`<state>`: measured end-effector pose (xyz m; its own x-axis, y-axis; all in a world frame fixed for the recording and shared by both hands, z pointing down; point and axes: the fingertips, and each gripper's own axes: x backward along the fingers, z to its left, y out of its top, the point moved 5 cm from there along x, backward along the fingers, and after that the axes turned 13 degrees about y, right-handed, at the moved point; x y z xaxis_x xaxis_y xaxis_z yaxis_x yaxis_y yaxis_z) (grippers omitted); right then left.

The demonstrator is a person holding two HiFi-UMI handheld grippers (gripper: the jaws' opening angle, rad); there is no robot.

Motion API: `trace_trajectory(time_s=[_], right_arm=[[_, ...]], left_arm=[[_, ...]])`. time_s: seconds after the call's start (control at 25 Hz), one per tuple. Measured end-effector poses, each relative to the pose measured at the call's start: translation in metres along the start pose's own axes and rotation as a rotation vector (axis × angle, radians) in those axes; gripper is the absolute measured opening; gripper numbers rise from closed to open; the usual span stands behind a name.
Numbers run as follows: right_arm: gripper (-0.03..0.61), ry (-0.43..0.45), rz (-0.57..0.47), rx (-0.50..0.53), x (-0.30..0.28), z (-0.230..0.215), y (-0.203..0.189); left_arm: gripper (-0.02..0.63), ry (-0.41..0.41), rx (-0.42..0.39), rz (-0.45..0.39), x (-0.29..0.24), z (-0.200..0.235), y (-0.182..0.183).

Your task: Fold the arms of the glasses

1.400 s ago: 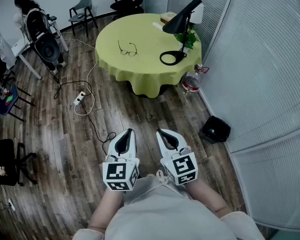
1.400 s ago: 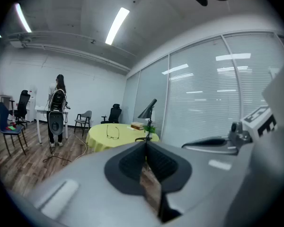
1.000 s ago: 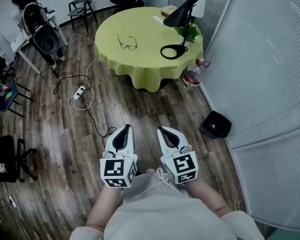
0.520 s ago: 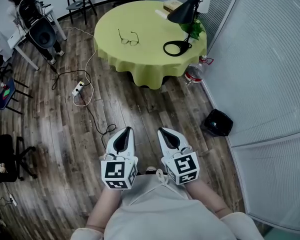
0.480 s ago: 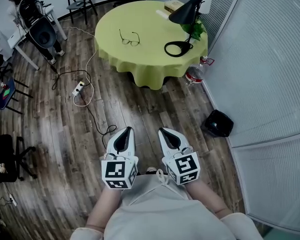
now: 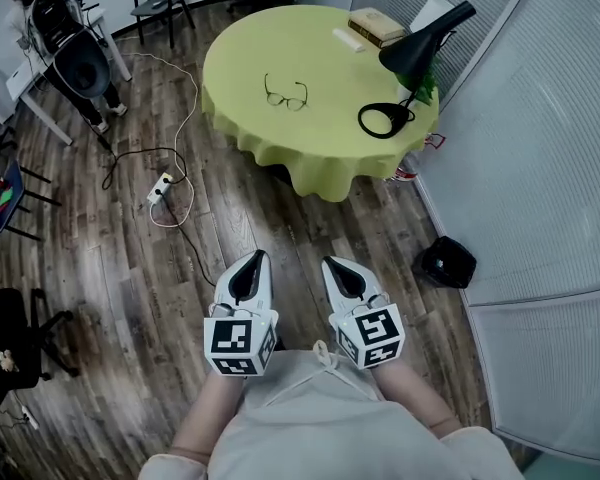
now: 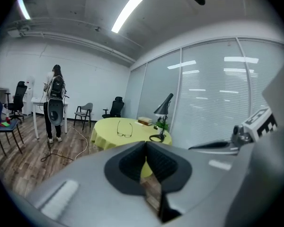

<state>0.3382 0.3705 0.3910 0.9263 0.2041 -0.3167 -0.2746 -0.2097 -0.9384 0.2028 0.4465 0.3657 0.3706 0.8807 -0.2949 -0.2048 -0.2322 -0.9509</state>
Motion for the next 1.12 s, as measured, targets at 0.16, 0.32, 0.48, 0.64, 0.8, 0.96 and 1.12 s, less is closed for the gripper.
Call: trace_trajectory(time_s=[0.16, 0.32, 0.48, 0.64, 0.8, 0.96, 1.12], right_arm=[[0.0, -0.02, 0.019, 0.007, -0.075, 0.01, 0.029], [-0.002, -0.046, 0.014, 0.011, -0.14, 0.018, 0.059], [-0.001, -0.062, 0.016, 0.002, -0.193, 0.026, 0.077], [-0.001, -0.068, 0.049, -0.006, -0.227, 0.024, 0.079], [0.0, -0.078, 0.073, -0.024, -0.252, 0.007, 0.081], [0.0, -0.082, 0.069, -0.034, -0.274, -0.017, 0.088], [0.0, -0.068, 0.06, -0.05, -0.302, -0.055, 0.091]], left_arm=[[0.006, -0.018, 0.023, 0.008, -0.043, 0.069, 0.023], [0.006, -0.042, 0.005, 0.007, -0.08, 0.13, 0.049], [0.006, -0.044, 0.011, 0.016, -0.107, 0.185, 0.063], [0.006, -0.024, 0.046, 0.049, -0.131, 0.219, 0.059], [0.006, -0.009, 0.068, 0.084, -0.155, 0.239, 0.053], [0.006, 0.006, 0.065, 0.096, -0.184, 0.246, 0.059], [0.006, 0.015, 0.041, 0.098, -0.224, 0.242, 0.066]])
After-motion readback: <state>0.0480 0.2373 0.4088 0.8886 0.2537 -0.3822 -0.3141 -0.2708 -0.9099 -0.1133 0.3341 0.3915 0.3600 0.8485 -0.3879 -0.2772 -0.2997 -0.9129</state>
